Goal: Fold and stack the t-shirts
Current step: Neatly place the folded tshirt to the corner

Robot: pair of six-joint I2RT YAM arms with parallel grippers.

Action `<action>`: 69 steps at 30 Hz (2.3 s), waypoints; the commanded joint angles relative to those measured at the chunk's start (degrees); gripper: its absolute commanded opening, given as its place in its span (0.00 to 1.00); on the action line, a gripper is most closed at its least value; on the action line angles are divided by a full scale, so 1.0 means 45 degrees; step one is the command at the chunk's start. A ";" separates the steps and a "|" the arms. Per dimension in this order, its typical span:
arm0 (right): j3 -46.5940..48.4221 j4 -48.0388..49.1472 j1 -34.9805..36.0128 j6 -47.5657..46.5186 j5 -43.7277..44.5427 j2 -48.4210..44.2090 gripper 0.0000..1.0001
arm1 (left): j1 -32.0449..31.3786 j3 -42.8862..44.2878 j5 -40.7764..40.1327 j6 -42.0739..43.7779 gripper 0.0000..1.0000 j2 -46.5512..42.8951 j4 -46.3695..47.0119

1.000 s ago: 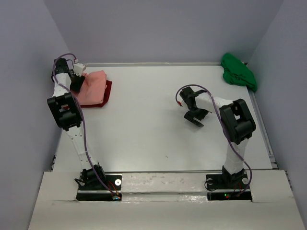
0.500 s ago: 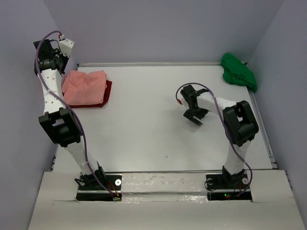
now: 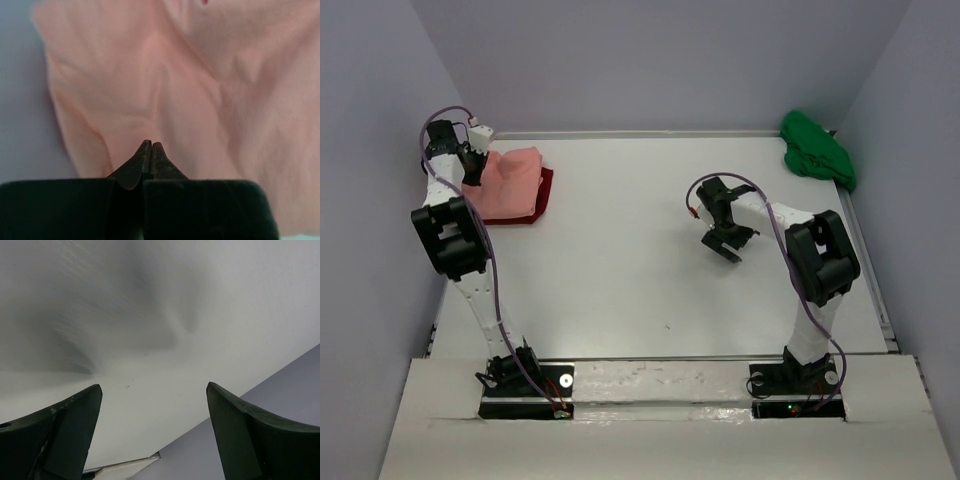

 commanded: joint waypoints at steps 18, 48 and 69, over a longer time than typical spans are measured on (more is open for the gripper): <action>0.1175 -0.0763 0.0130 0.0167 -0.0222 0.1454 0.85 | -0.0060 0.3363 -0.0110 -0.1721 0.00 0.2437 0.2224; 0.0882 -0.1056 0.0130 0.0167 -0.1394 -0.0264 0.84 | -0.0978 0.1964 -0.1050 -0.1838 0.00 0.0627 0.2224; 0.0023 -0.0431 0.0130 -0.0009 -0.1433 -0.1027 0.84 | -0.2990 0.1451 -0.0795 -0.1331 0.00 0.1636 0.0994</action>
